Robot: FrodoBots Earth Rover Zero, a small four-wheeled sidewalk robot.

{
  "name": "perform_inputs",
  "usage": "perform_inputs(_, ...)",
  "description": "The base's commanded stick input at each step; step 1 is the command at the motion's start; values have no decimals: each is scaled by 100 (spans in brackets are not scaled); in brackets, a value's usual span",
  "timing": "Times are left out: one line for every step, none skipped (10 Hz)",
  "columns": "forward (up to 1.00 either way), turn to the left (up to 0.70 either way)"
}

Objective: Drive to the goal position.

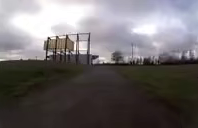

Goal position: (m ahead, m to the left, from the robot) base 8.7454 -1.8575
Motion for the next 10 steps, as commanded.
perform_inputs(100,0)
perform_inputs(100,0)
perform_inputs(100,0)
perform_inputs(100,0)
perform_inputs(100,0)
perform_inputs(100,0)
perform_inputs(100,0)
perform_inputs(100,0)
perform_inputs(100,0)
perform_inputs(100,0)
